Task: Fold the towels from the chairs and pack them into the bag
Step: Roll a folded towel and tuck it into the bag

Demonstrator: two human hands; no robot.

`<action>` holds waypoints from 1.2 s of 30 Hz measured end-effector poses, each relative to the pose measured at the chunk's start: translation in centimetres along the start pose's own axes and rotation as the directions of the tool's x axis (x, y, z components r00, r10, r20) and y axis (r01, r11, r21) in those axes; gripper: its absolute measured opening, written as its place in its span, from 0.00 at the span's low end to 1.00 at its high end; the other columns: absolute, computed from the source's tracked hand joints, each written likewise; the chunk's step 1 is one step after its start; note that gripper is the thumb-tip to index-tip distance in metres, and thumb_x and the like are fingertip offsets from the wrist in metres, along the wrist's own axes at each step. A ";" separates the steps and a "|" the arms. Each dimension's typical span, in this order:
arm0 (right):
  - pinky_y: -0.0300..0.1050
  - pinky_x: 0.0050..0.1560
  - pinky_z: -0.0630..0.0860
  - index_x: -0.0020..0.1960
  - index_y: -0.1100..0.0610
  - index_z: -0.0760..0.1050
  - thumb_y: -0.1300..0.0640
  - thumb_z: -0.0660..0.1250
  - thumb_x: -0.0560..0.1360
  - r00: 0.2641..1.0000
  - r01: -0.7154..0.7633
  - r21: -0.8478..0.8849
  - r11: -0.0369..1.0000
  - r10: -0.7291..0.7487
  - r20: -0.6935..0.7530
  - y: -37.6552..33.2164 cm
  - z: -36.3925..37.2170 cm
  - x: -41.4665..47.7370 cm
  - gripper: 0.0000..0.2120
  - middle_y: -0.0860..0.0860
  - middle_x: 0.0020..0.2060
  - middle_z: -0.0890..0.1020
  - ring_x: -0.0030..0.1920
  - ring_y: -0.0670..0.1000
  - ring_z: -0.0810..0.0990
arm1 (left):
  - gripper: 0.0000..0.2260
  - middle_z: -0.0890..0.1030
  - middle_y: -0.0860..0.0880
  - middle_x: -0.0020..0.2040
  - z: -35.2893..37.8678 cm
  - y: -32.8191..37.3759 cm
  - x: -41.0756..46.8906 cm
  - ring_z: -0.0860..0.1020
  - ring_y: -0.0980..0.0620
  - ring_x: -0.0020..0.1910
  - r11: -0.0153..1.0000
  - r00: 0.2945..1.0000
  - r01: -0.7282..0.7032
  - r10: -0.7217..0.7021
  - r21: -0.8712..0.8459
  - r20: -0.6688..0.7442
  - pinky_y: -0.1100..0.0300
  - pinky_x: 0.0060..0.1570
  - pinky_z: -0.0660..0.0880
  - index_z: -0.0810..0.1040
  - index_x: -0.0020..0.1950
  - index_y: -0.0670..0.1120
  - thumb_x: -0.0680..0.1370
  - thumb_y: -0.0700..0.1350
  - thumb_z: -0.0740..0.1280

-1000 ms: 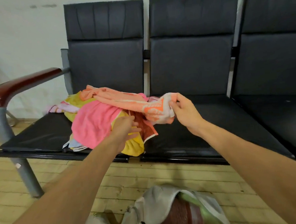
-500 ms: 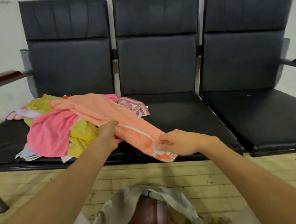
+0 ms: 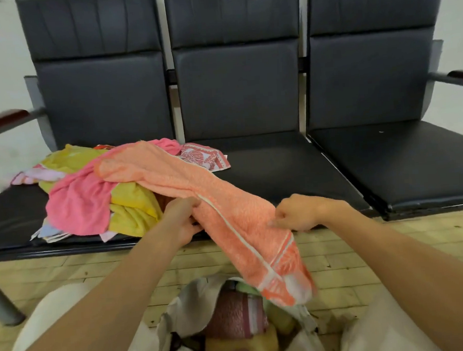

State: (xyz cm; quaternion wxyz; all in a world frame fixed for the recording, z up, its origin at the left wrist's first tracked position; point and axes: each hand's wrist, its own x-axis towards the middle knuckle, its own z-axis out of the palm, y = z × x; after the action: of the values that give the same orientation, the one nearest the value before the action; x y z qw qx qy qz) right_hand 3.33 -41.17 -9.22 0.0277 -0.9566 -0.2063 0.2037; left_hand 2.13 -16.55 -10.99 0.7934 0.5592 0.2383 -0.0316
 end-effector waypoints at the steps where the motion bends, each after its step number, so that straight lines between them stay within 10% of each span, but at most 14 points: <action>1: 0.55 0.54 0.78 0.47 0.58 0.78 0.41 0.58 0.80 0.995 0.018 -0.016 1.000 -0.020 -0.103 0.1 0.3 1.0 0.21 0.53 0.44 0.81 0.46 0.54 0.80 | 0.16 0.76 0.43 0.60 0.0 -0.3 -0.2 0.76 0.44 0.55 1.000 1.000 0.005 -0.006 0.013 0.016 0.50 0.42 0.74 0.71 0.64 0.43 0.77 0.34 0.61; 4: 0.50 0.62 0.72 0.66 0.55 0.74 0.47 0.60 0.80 0.954 0.107 0.087 0.991 -0.077 -0.289 -0.8 0.8 3.6 0.18 0.51 0.60 0.75 0.62 0.55 0.75 | 0.18 0.77 0.42 0.61 -0.1 -1.0 -0.3 0.76 0.43 0.57 0.998 0.998 0.008 -0.012 0.069 0.057 0.51 0.43 0.75 0.70 0.66 0.44 0.76 0.34 0.62; 8: 0.52 0.74 0.61 0.77 0.52 0.62 0.47 0.56 0.83 0.974 0.166 0.093 0.982 -0.148 -0.172 -2.4 1.9 5.6 0.24 0.50 0.75 0.66 0.74 0.52 0.64 | 0.18 0.79 0.44 0.52 -0.3 -1.2 -0.1 0.78 0.45 0.51 0.996 1.000 -0.012 0.011 0.091 0.014 0.55 0.39 0.74 0.72 0.65 0.43 0.75 0.36 0.64; 15: 0.54 0.57 0.68 0.65 0.57 0.68 0.47 0.52 0.83 0.939 0.018 0.016 1.000 -0.011 -0.344 -2.3 2.2 4.4 0.17 0.53 0.54 0.80 0.51 0.55 0.77 | 0.19 0.75 0.44 0.45 -1.8 -0.3 -0.1 0.74 0.47 0.41 0.997 0.991 -0.034 0.043 0.069 -0.125 0.57 0.33 0.73 0.71 0.63 0.41 0.73 0.40 0.66; 20: 0.51 0.48 0.70 0.65 0.60 0.67 0.42 0.49 0.83 0.920 -0.169 0.121 0.978 0.200 -0.337 -2.6 3.8 4.4 0.24 0.57 0.57 0.78 0.52 0.58 0.78 | 0.04 0.80 0.45 0.41 -1.4 -1.1 -1.8 0.79 0.47 0.38 0.987 0.999 -0.020 0.025 0.161 -0.027 0.57 0.37 0.74 0.76 0.48 0.43 0.75 0.42 0.64; 23: 0.50 0.45 0.71 0.62 0.58 0.69 0.46 0.55 0.82 0.863 -0.218 0.082 0.972 0.231 -0.450 -3.1 3.9 5.1 0.17 0.56 0.54 0.79 0.52 0.58 0.79 | 0.15 0.83 0.43 0.50 -1.2 -1.5 -2.3 0.81 0.45 0.48 0.974 0.999 -0.041 0.039 0.223 0.014 0.52 0.47 0.78 0.76 0.58 0.41 0.76 0.49 0.70; 27: 0.48 0.48 0.68 0.49 0.58 0.75 0.54 0.62 0.78 0.839 -0.213 0.065 0.975 0.217 -0.499 -3.4 3.4 5.7 0.08 0.54 0.50 0.74 0.54 0.57 0.74 | 0.18 0.82 0.42 0.46 -1.5 -1.8 -2.8 0.81 0.46 0.42 0.881 0.994 -0.109 0.107 0.460 0.032 0.59 0.34 0.76 0.74 0.54 0.37 0.70 0.43 0.76; 30: 0.47 0.45 0.68 0.35 0.57 0.70 0.52 0.68 0.72 0.878 -0.220 0.199 0.955 0.283 -0.386 -3.3 2.4 4.9 0.12 0.49 0.35 0.73 0.43 0.53 0.76 | 0.07 0.79 0.43 0.40 -2.0 -1.7 -2.8 0.78 0.48 0.38 0.777 0.978 -0.183 0.205 0.603 0.034 0.60 0.34 0.76 0.74 0.45 0.39 0.71 0.36 0.70; 36: 0.47 0.40 0.70 0.41 0.61 0.74 0.64 0.69 0.65 0.910 -0.141 0.709 0.691 0.373 -0.182 -1.3 1.9 2.4 0.06 0.57 0.36 0.71 0.36 0.53 0.73 | 0.09 0.78 0.45 0.41 -3.8 -0.9 -3.2 0.78 0.48 0.37 0.530 0.984 -0.173 0.062 0.830 0.166 0.57 0.36 0.77 0.71 0.54 0.39 0.76 0.41 0.63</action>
State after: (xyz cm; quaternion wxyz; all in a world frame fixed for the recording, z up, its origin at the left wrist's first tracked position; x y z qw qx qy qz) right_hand 4.09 -39.03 -11.66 0.3798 -0.9177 0.0279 0.1132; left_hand -2.33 -14.13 -11.43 0.4400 0.8831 0.1091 -0.1212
